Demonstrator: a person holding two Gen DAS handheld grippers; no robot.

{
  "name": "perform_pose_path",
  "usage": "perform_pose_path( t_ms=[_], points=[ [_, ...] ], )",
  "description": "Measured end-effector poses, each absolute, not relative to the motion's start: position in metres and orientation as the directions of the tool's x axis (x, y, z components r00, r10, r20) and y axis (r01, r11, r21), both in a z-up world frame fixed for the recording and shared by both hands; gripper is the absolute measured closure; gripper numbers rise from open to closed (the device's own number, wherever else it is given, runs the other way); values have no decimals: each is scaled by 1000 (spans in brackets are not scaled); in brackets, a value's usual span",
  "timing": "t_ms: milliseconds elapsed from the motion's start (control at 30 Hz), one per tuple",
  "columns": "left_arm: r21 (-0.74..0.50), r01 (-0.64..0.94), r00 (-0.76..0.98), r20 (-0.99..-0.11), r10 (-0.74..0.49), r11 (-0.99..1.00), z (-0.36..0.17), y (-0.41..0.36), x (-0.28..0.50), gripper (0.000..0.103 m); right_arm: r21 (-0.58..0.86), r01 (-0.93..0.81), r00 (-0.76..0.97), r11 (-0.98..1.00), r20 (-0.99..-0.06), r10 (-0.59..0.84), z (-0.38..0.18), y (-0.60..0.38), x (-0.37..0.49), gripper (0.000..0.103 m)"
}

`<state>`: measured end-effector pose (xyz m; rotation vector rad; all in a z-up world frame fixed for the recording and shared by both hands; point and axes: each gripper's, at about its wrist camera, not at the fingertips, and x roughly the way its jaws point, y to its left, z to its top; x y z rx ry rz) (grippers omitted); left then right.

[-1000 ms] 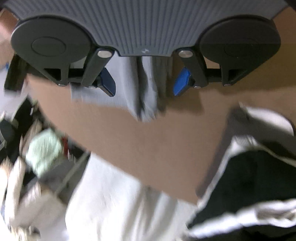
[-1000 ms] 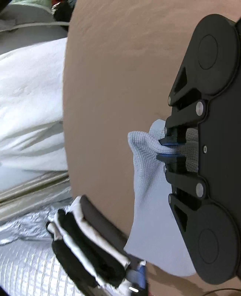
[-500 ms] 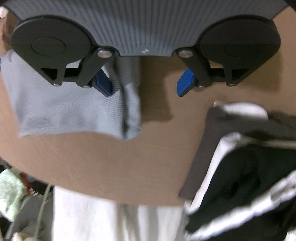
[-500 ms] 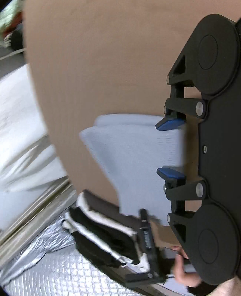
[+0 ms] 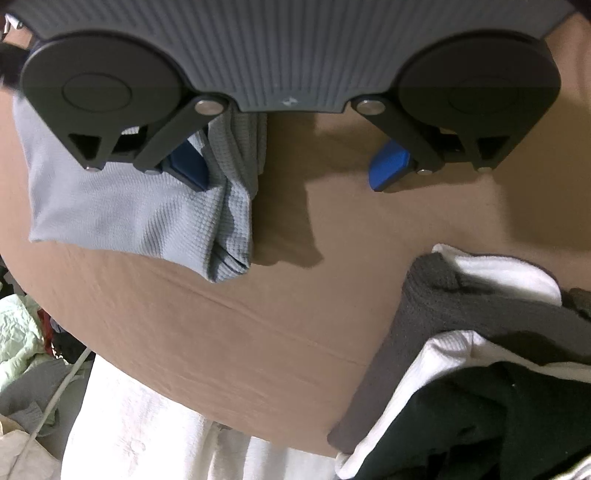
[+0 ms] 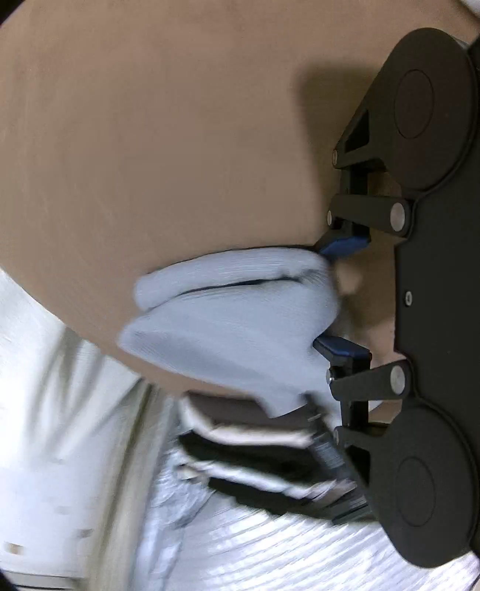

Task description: Fold clothes

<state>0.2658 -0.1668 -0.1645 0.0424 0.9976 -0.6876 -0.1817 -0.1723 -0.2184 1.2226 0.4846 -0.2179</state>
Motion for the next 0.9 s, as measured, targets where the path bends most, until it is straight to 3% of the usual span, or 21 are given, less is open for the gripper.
perform_pose_path(
  t_ms=[200, 367, 533, 700, 833, 867, 900],
  points=[
    [-413, 503, 291, -746, -599, 759, -175, -155, 282, 8, 868, 386, 907, 312, -419, 45, -213, -183, -159, 46],
    [-392, 508, 289, -762, -580, 767, -175, -153, 277, 9, 903, 274, 947, 332, -314, 72, -195, -177, -174, 44],
    [-366, 515, 305, -767, -564, 775, -173, -158, 274, 7, 879, 294, 923, 375, -363, 127, -200, -192, -177, 42],
    [-404, 519, 287, -747, -599, 753, -173, -144, 274, 7, 861, 345, 894, 373, -423, 149, -208, -221, -151, 33],
    [-441, 552, 251, -721, -646, 707, -173, -141, 273, 9, 834, 367, 852, 411, -479, 212, -217, -238, -114, 33],
    [-461, 559, 232, -711, -664, 689, -173, -141, 272, 10, 834, 363, 852, 415, -477, 214, -216, -240, -106, 37],
    [-486, 565, 207, -699, -685, 667, -172, -140, 272, 10, 818, 355, 852, 452, -482, 204, -208, -238, -98, 66]
  ],
)
